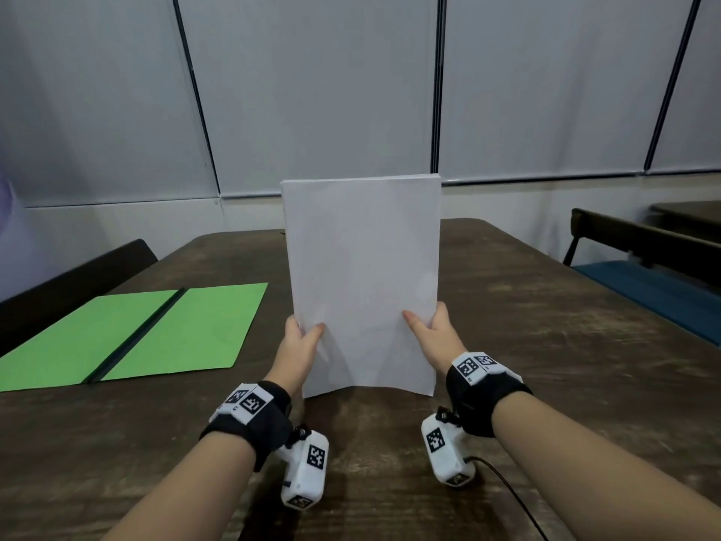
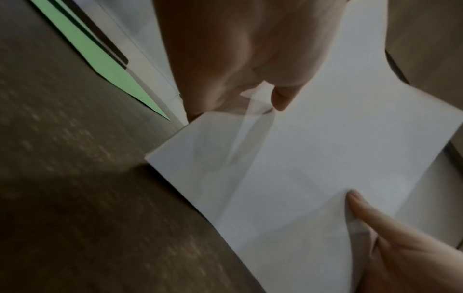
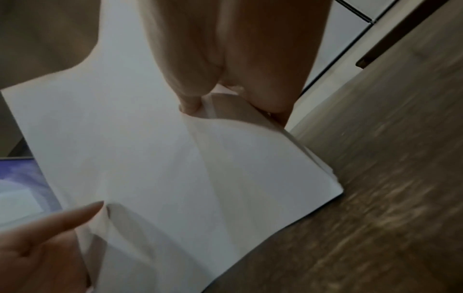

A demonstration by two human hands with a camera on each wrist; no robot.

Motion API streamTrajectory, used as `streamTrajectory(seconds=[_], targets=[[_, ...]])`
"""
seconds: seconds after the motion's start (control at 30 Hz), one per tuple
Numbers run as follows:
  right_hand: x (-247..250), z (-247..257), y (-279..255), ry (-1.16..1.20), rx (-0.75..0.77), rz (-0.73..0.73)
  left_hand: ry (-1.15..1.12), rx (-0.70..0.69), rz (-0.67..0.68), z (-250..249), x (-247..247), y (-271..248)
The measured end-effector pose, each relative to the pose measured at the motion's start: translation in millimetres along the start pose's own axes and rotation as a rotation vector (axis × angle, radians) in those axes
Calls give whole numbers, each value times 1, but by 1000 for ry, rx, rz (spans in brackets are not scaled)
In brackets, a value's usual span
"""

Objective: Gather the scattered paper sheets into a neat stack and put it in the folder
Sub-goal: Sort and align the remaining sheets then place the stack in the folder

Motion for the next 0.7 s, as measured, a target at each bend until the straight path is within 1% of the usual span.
streamTrajectory(seconds=[0.07,0.2,0.3,0.37,0.5,0.6,0.7], targets=[[0,2,0,11,12,-31,23,-15,15,-1,-4,-3],[0,5,-4,29,35,-134,54,-50,-18,-7,-12,-7],[12,7,-4,0,19,-206,156,-51,-2,-18,-20,-8],[24,6,-1,-60,-18,-209,242,-3,29,-21,-28,-7],[49,-12,6,-174,-162,-185,321,143,69,-9,-54,-6],[72,-27,11,-279,-275,-179,470,229,214,13,-88,-8],[94,-43,8,-467,-415,-96,508,316,337,46,-120,-10]])
Point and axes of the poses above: each hand's wrist, its own y-axis towards the middle knuckle, its own x-axis out of the back of the hand, z = x × y, the point moved 9 cm from there along y, towards the middle knuckle, and after that the axes turned 3 degrees about -x, right-handed, at the moved point
